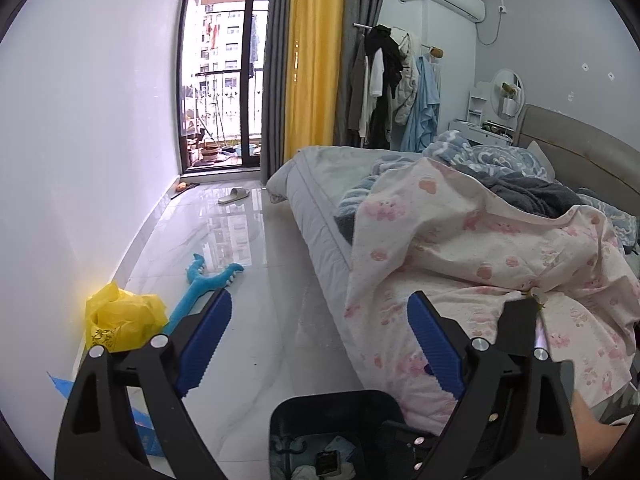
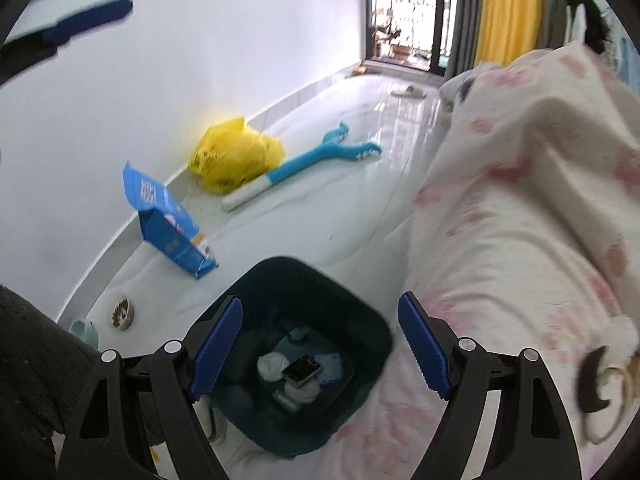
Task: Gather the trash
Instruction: 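Move both tools from the bin back over the tape rolls on the bed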
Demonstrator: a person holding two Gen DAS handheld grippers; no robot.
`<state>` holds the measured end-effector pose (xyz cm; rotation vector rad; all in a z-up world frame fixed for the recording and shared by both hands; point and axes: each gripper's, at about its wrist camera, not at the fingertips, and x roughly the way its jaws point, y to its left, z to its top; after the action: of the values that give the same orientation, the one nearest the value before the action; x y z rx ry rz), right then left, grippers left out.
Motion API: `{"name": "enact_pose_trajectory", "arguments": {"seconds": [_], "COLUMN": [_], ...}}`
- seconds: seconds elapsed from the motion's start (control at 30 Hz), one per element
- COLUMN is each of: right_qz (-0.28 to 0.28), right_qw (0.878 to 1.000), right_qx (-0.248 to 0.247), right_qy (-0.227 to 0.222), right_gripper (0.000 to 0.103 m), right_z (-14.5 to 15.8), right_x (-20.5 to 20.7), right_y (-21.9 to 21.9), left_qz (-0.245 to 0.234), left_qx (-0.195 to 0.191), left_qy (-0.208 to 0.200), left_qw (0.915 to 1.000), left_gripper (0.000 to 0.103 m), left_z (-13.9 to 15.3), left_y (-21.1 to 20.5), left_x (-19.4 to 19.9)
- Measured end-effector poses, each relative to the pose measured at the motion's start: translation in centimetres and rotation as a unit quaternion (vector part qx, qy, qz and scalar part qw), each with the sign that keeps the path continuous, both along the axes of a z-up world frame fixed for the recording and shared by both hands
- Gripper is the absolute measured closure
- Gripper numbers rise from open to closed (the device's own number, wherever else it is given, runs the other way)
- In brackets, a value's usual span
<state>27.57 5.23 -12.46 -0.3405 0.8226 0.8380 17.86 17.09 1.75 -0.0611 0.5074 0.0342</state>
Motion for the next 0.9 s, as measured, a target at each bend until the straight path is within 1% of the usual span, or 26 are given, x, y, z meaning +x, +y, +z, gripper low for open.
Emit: {"name": "enact_pose_trajectory", "arguments": {"seconds": [0.27, 0.47, 0.63, 0.73, 0.9], "right_qz": [-0.035, -0.070, -0.105, -0.126, -0.160], "right_qw": [0.998, 0.996, 0.992, 0.990, 0.986], "right_qx": [0.030, 0.038, 0.039, 0.033, 0.028], "right_qy": [-0.031, -0.041, -0.053, -0.059, -0.043], "right_gripper": [0.022, 0.022, 0.022, 0.032, 0.038], "right_z": [2.4, 3.1, 3.6, 3.5, 2.8], "right_x": [1.2, 2.1, 2.8, 3.1, 4.0], "right_y": [-4.9, -8.9, -12.0, -13.7, -17.1], "left_qz": [-0.024, -0.038, -0.048, -0.052, -0.059], "left_qx": [-0.002, -0.002, -0.013, -0.019, -0.031], "left_qy": [0.010, 0.025, 0.037, 0.043, 0.050], "left_qw": [0.9997, 0.9990, 0.9981, 0.9975, 0.9965], "left_gripper": [0.011, 0.011, 0.011, 0.011, 0.011], "left_z": [-0.5, -1.4, -2.0, -2.4, -2.7], "left_y": [-3.4, -5.7, -7.4, -8.3, -9.7], "left_x": [1.6, 2.8, 3.8, 4.3, 5.1]}}
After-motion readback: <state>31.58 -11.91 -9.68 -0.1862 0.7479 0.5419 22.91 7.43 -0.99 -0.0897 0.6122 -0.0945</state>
